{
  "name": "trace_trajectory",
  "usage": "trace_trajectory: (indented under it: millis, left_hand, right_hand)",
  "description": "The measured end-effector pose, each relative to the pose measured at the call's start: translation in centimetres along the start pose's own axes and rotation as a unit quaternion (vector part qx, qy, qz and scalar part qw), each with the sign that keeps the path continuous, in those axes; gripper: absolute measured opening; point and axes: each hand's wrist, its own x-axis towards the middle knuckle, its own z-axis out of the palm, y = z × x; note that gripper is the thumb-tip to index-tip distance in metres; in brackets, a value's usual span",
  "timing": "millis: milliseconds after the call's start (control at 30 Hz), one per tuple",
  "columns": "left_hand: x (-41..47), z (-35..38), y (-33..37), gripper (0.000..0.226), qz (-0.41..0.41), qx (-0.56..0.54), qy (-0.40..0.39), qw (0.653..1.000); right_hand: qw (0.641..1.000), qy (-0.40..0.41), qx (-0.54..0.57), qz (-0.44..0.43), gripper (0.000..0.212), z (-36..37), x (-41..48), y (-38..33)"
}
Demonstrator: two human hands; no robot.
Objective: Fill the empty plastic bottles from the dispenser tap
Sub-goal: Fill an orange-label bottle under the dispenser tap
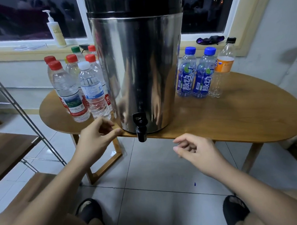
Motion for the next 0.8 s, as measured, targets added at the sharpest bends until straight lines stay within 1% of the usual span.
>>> trace_trajectory:
  millis: [100,200,367,467,533,567,667,733,800]
  left_hand:
    - [-0.4,1.3,0.8,0.016,0.02,0.01,-0.022,0.999]
    - [-0.5,2.1,1.1,0.017,0.02,0.013,-0.041,0.999]
    - [-1.1,2.8,1.2,0.02,0.019,0.006,-0.093,0.995]
    - [-1.9,3.4,1.3,0.021,0.025,0.005,-0.124,0.992]
    - [-2.3,3.7,1.4,0.022,0.023,-0.001,-0.136,0.99]
    - [-2.4,3.8,1.4,0.022,0.023,-0.004,-0.139,0.99]
    - [-2.5,3.7,1.6,0.02,0.029,0.0,-0.142,0.989]
    - [-2.4,3.7,1.8,0.019,0.034,0.007,-0.142,0.989]
    - [-2.4,3.6,2.0,0.018,0.042,0.015,-0.142,0.989]
  right_hand:
    - [0.999,0.045,0.009,0.001,0.012,-1.6,0.9,-0.1]
    - [0.996,0.076,0.03,0.025,0.008,-3.7,2.2,-0.3]
    - [0.988,0.148,0.02,0.044,0.005,-7.7,5.7,-0.2]
    - [0.978,0.198,-0.006,0.067,0.012,-10.5,8.7,1.0]
    - [0.966,0.243,-0.019,0.083,0.022,-12.3,10.9,2.3]
    - [0.959,0.267,-0.029,0.09,0.031,-13.2,12.0,3.0]
    - [0.937,0.317,-0.057,0.134,0.069,-15.4,14.8,4.4]
    - [0.93,0.327,-0.049,0.159,0.087,-16.6,16.5,5.1]
    - [0.934,0.311,-0.044,0.168,0.102,-17.1,17.8,5.5]
